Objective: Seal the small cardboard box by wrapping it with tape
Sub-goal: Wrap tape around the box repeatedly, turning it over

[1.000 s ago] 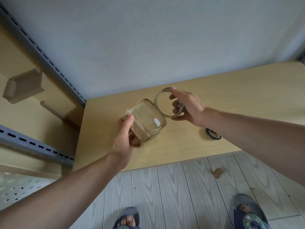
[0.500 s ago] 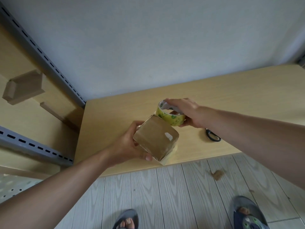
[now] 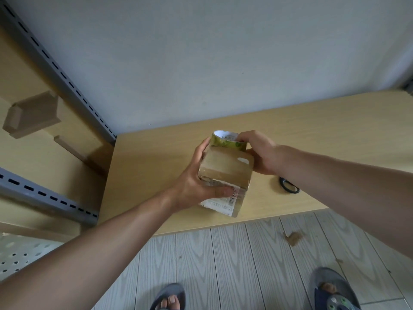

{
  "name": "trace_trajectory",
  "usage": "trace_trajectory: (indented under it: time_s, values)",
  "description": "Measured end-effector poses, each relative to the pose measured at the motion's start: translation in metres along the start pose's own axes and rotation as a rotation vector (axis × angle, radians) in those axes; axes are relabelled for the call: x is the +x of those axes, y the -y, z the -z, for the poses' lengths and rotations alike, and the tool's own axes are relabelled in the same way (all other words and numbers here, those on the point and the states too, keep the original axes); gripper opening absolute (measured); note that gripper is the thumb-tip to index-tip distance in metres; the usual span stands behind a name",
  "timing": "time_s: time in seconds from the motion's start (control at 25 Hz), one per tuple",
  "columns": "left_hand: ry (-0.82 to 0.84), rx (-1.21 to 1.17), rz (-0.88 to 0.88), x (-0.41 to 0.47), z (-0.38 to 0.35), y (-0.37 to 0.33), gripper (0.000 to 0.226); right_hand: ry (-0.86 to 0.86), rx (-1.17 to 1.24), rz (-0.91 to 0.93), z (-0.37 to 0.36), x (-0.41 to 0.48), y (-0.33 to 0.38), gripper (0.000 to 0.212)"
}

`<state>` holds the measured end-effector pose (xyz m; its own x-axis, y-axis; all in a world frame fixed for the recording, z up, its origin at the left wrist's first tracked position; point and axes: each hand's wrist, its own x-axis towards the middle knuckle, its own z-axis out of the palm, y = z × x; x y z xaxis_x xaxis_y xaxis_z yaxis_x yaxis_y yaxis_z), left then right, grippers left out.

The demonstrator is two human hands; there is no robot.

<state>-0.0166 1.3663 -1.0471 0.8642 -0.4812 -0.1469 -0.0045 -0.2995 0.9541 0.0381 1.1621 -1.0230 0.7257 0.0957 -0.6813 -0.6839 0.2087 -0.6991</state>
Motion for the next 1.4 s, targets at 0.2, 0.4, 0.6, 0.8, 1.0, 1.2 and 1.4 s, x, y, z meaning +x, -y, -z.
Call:
trace_trajectory:
  time_s: [0.2, 0.4, 0.6, 0.8, 1.0, 1.2, 1.4]
  values:
    - [-0.019, 0.126, -0.025, -0.003, 0.008, 0.004, 0.116, -0.134, -0.263, 0.273, 0.008, -0.011, 0.04, 0.016]
    - [-0.029, 0.178, -0.078, -0.008, 0.006, 0.008, 0.106, -0.17, -0.472, 0.396, 0.012, -0.02, 0.054, 0.03]
    - [-0.1, 0.096, -0.044, -0.019, 0.03, 0.013, 0.098, 0.01, -0.581, 0.238, 0.056, -0.025, 0.053, 0.024]
    - [-0.135, 0.261, -0.079, -0.02, 0.016, 0.009, 0.107, 0.087, -0.224, 0.213, 0.05, -0.033, 0.065, 0.01]
    - [-0.163, 0.292, -0.11, -0.02, 0.021, 0.007, 0.107, 0.074, -0.279, 0.325, 0.039, -0.063, 0.078, 0.018]
    - [-0.508, 0.192, -0.137, 0.0, 0.004, 0.007, 0.099, 0.013, -0.25, 0.406, 0.012, -0.083, 0.073, 0.021]
    - [-0.722, 0.189, -0.052, 0.015, -0.022, 0.017, 0.104, -0.065, -0.262, 0.347, -0.019, -0.094, 0.047, 0.013]
